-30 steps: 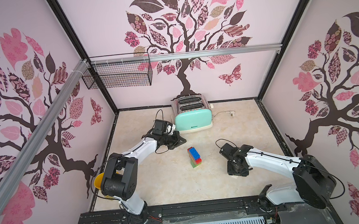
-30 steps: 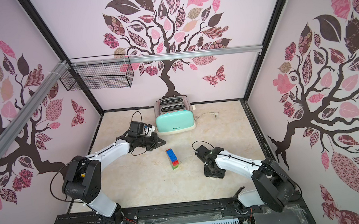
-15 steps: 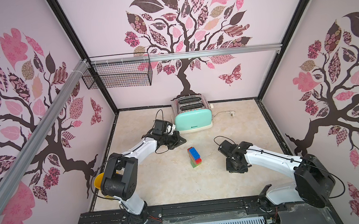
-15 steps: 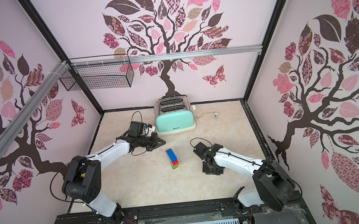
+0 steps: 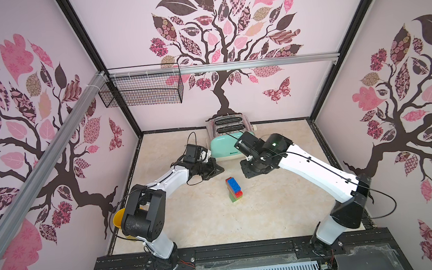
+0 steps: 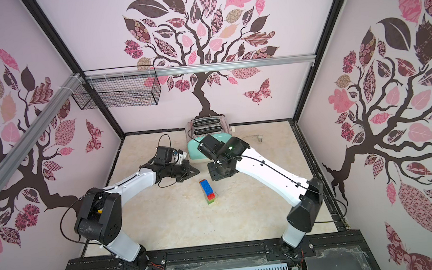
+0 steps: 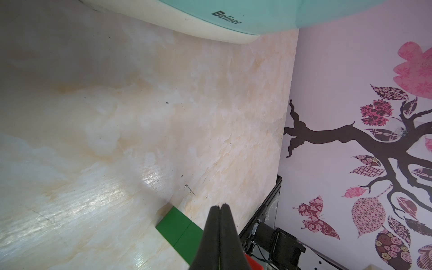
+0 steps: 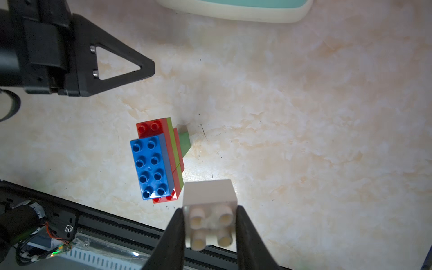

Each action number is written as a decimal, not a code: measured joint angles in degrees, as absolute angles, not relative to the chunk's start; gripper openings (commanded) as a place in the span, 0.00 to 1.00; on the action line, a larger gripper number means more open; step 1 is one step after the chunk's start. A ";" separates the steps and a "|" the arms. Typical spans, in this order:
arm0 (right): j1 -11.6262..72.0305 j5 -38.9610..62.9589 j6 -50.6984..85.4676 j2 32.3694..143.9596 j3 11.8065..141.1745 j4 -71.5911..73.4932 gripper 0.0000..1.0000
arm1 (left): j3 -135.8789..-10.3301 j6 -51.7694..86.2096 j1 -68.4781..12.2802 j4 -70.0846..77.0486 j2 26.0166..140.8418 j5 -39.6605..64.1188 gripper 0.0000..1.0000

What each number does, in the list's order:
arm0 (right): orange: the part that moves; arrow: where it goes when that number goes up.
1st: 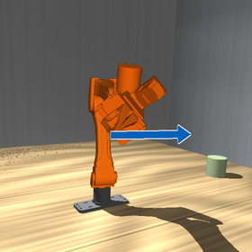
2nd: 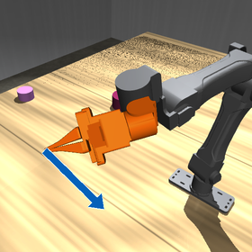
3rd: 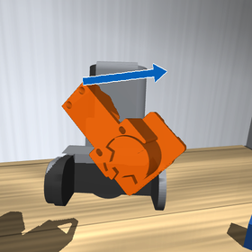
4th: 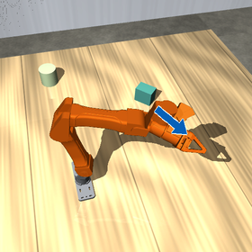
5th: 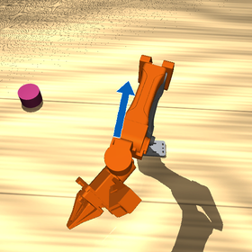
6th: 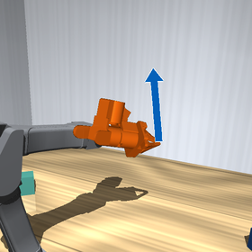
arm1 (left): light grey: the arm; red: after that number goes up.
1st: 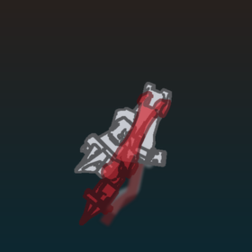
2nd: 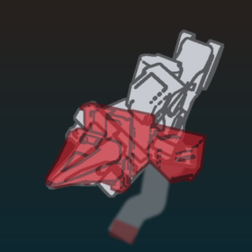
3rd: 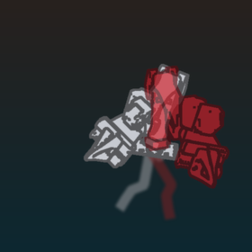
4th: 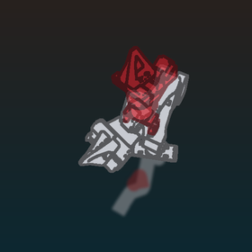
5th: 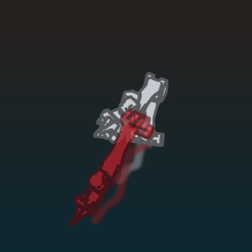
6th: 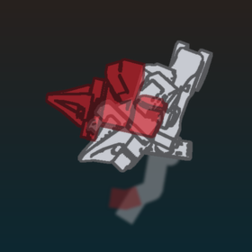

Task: Assemble a spoon with lego
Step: Assemble the lego brick with the lego brick.

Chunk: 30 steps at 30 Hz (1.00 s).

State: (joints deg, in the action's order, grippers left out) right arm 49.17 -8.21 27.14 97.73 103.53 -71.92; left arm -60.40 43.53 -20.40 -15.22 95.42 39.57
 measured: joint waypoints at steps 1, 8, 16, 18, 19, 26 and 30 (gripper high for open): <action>49.54 -7.73 25.93 99.77 105.01 -72.60 0.23 | -60.40 43.53 -20.40 -15.22 95.42 39.57 0.00; 51.92 -6.59 21.15 106.78 112.18 -74.78 0.24 | -60.40 43.53 -20.40 -15.22 95.42 39.59 0.00; 54.85 -6.63 18.24 107.68 114.30 -75.44 0.24 | -60.40 43.53 -20.40 -15.22 95.42 39.59 0.00; 55.13 -6.63 17.85 107.68 113.95 -75.31 0.24 | -60.40 43.51 -20.40 -15.22 95.42 39.59 0.00; 55.29 -6.63 17.76 107.68 113.62 -75.22 0.24 | -60.40 43.51 -20.40 -15.22 95.42 39.59 0.00; 55.37 -7.09 17.78 107.68 111.07 -74.37 0.24 | -60.40 43.51 -20.40 -15.25 95.42 39.57 0.00; 55.37 -7.75 18.02 108.31 110.93 -74.32 0.24 | -60.40 43.51 -20.40 -15.27 95.42 39.57 0.00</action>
State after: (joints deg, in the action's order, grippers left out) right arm 55.37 -7.75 18.02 108.31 110.93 -74.32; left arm -60.40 43.51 -20.40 -15.27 95.42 39.57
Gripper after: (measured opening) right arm 0.335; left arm 0.043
